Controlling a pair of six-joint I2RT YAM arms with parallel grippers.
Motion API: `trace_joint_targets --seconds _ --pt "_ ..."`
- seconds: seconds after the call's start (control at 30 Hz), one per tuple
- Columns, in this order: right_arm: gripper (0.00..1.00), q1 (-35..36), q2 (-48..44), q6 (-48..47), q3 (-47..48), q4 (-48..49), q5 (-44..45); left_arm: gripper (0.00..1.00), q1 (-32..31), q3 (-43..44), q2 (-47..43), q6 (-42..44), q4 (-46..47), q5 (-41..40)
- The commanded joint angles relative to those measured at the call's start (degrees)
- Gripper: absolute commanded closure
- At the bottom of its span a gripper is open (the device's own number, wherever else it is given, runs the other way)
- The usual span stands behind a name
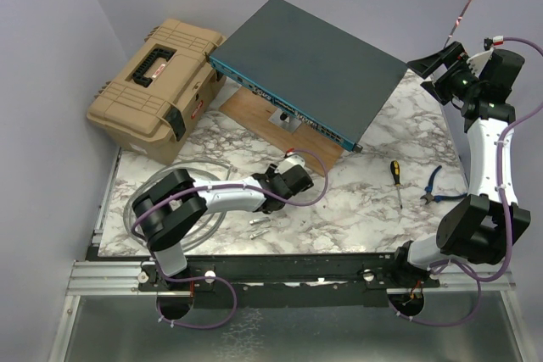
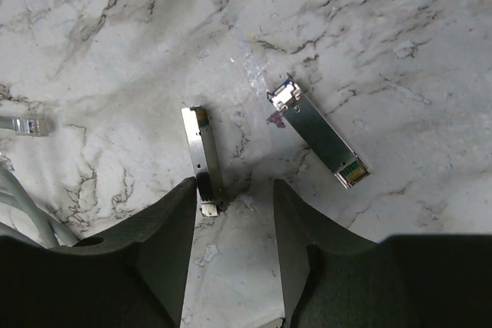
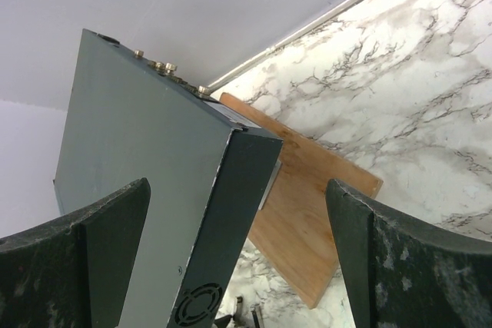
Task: Insert the plug into the switch port
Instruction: Pick up the connector from the center of the board.
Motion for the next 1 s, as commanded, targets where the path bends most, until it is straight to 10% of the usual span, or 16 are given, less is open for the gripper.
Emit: trace_joint_targets --seconds 0.0,0.63,0.97 --pt "0.00 -0.3 -0.7 0.6 -0.8 1.6 -1.3 0.54 0.3 -2.1 -3.2 -2.4 -1.0 5.2" --pt "0.00 -0.3 -0.8 0.8 -1.0 1.7 -1.6 0.56 7.2 -9.4 -7.2 -4.5 9.0 15.1" --pt "0.00 -0.2 -1.3 -0.1 -0.1 1.2 -1.7 0.90 11.0 -11.7 -8.3 -5.1 11.0 18.1"
